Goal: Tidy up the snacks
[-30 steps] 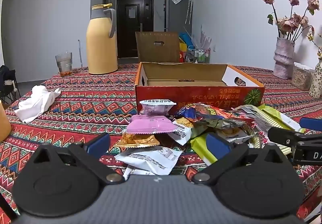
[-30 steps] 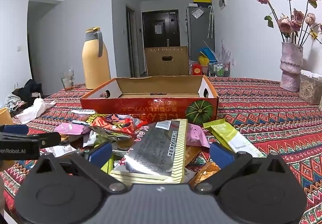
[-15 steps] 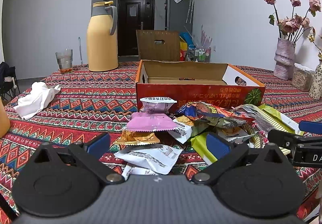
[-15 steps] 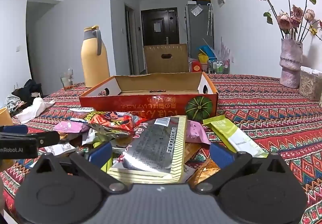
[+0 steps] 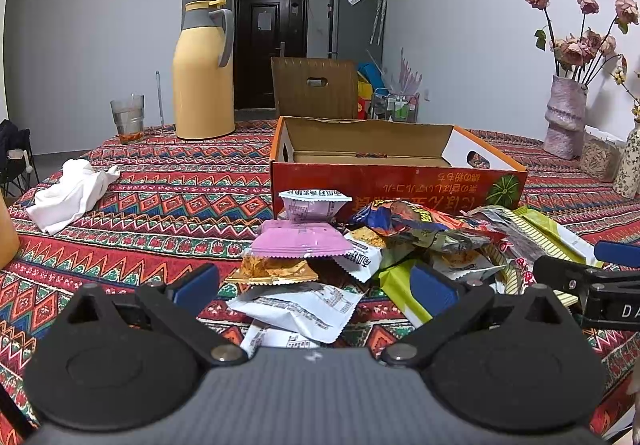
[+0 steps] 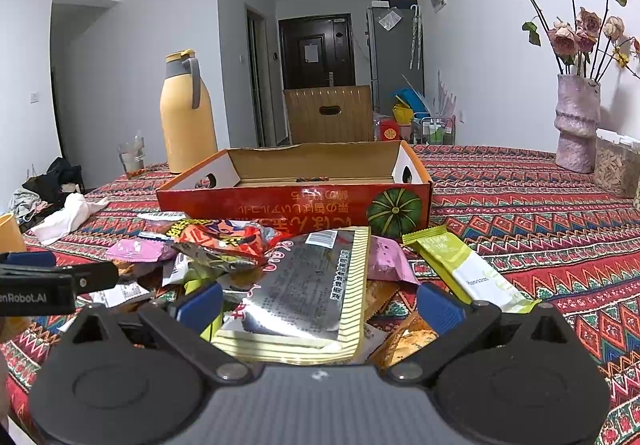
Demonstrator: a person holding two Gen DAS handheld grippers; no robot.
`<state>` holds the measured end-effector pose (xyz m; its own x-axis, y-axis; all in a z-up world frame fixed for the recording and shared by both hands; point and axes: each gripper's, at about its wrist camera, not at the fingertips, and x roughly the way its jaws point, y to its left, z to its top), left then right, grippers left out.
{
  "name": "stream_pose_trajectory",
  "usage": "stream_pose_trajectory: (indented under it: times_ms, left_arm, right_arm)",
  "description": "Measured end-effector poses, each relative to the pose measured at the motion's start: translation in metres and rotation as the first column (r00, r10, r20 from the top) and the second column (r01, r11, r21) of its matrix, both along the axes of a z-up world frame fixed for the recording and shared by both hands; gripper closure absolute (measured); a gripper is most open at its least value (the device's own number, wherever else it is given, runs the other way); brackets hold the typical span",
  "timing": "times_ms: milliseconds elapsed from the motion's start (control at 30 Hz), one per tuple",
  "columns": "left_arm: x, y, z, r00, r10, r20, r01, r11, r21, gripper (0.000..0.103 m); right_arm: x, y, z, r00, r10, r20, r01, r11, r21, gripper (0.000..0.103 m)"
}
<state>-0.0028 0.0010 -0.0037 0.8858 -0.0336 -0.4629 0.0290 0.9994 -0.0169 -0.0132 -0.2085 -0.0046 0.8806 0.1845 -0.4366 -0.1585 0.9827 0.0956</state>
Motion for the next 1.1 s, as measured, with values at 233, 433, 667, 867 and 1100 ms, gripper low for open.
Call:
stream_pose_trajectory:
  times_ms: [233,433,667,867,1100]
  left_arm:
    - [-0.0018,0.0026,-0.0011,1.000,-0.005,0.003,0.005,1.000,-0.018,0.000]
    - [-0.0022,0.0039,-0.0016,1.000,-0.010,0.000,0.010,1.000,-0.026,0.000]
    - [-0.0018,0.0043,-0.0024,1.000,-0.008,-0.004,0.008,1.000,-0.030,0.000]
    - [-0.0016,0.0043,-0.0028,1.000,-0.009,-0.004,0.009,0.999,-0.032,0.000]
    - [-0.0018,0.0032,-0.0034,1.000,-0.009,-0.004,0.009,1.000,-0.029,0.000]
  right_arm:
    - [0.0001,-0.0011,0.0011,1.000,-0.017,-0.002,0.017,1.000,-0.005,0.000]
    - [-0.0010,-0.0022,0.0034,1.000,-0.026,0.001,0.026,1.000,-0.009,0.000]
    - [-0.0008,-0.0027,0.0036,1.000,-0.030,0.001,0.030,0.999,-0.010,0.000]
    - [-0.0009,-0.0042,0.0034,1.000,-0.030,-0.001,0.030,1.000,-0.008,0.000]
    - [-0.0009,-0.0043,0.0032,1.000,-0.030,0.000,0.030,1.000,-0.008,0.000]
